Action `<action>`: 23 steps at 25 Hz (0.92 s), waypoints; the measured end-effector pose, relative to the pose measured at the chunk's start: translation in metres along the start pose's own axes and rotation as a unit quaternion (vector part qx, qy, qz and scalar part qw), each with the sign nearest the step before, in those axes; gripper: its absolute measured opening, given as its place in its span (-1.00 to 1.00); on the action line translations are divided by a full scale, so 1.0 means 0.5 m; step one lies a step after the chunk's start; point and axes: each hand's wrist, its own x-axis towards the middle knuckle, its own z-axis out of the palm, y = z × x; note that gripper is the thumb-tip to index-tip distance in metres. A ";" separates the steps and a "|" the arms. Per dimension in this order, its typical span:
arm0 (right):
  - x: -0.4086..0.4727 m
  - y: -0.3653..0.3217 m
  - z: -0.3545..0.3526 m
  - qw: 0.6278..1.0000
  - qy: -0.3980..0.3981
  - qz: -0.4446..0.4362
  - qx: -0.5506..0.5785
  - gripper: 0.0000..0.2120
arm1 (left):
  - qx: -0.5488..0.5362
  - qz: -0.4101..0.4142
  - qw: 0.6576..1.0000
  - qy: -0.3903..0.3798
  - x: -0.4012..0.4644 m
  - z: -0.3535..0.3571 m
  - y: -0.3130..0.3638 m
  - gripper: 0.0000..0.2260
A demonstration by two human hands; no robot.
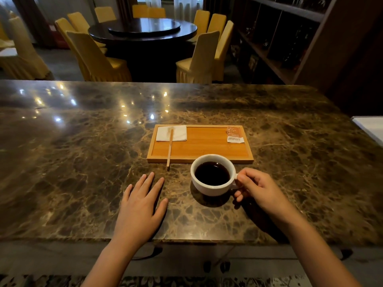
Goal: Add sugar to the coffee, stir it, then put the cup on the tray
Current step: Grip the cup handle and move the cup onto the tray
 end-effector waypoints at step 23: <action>0.215 -0.040 0.004 0.990 0.126 -0.004 -0.065 -0.74 | 0.007 -0.006 1.000 0.014 0.002 0.009 -0.005 -0.49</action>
